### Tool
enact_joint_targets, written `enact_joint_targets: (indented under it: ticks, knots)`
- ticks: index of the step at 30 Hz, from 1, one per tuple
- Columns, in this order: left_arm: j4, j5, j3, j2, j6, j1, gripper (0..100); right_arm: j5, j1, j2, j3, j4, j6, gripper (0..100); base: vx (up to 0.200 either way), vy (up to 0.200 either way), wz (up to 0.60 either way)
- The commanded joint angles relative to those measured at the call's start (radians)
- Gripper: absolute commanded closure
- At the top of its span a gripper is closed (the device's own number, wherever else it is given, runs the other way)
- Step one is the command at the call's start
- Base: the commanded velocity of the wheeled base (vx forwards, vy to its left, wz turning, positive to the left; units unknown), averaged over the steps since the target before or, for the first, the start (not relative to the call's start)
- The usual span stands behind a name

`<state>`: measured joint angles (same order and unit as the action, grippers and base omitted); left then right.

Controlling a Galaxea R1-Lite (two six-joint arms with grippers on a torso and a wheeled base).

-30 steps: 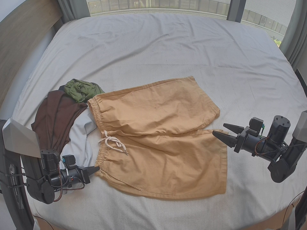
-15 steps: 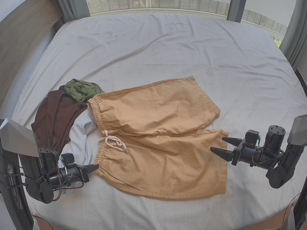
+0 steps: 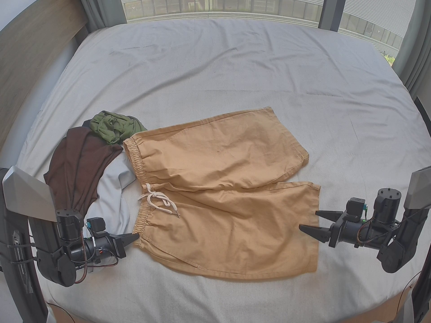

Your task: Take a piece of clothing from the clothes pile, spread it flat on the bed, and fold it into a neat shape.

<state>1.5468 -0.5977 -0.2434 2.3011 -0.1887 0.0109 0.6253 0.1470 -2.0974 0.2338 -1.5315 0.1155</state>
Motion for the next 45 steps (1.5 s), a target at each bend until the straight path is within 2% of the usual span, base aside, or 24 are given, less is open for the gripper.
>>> enact_joint_targets:
  ticks: [1, 5, 11, 19, 22, 23, 26, 37, 41, 45]
  knots:
    - [-0.001, -0.001, 0.000, 0.005, 0.000, 0.003, 100, 0.001, -0.043, -0.070, -0.103, 0.001, -0.076, 0, 0.000, 0.000, 0.00]
    - [-0.001, -0.001, 0.001, 0.005, 0.000, 0.004, 100, 0.001, -0.058, -0.096, -0.156, -0.001, -0.117, 0, 0.000, 0.000, 0.00]
    - [-0.001, -0.001, 0.001, 0.006, 0.000, 0.004, 100, 0.002, -0.050, -0.099, -0.229, -0.001, -0.125, 0, 0.000, 0.000, 0.00]
    - [-0.001, -0.001, 0.003, 0.006, 0.000, 0.004, 100, 0.001, -0.047, -0.165, -0.234, 0.011, -0.134, 0, 0.000, 0.000, 0.00]
    - [-0.001, -0.001, 0.003, 0.008, 0.002, 0.006, 100, 0.002, -0.050, -0.179, -0.234, 0.044, -0.171, 0, 0.000, 0.000, 0.00]
    - [-0.001, -0.001, 0.003, 0.008, 0.000, 0.006, 100, 0.002, -0.052, -0.182, -0.234, 0.079, -0.206, 0, 0.000, 0.000, 0.00]
    - [-0.001, -0.001, 0.003, 0.008, 0.002, 0.006, 100, 0.002, -0.049, -0.176, -0.234, 0.120, -0.228, 0, 0.000, 0.000, 0.00]
    - [-0.001, -0.001, 0.004, 0.008, 0.002, 0.006, 100, 0.002, -0.041, -0.184, -0.234, 0.065, -0.229, 0, 0.000, 0.000, 0.00]
    - [-0.001, -0.001, 0.004, 0.008, 0.002, 0.006, 100, 0.016, -0.032, -0.220, -0.234, 0.001, -0.226, 0, 0.000, 0.000, 0.00]
    - [-0.001, -0.001, 0.004, 0.008, 0.002, 0.006, 100, 0.027, -0.023, -0.228, -0.232, -0.006, -0.221, 0, 0.000, 0.000, 0.00]
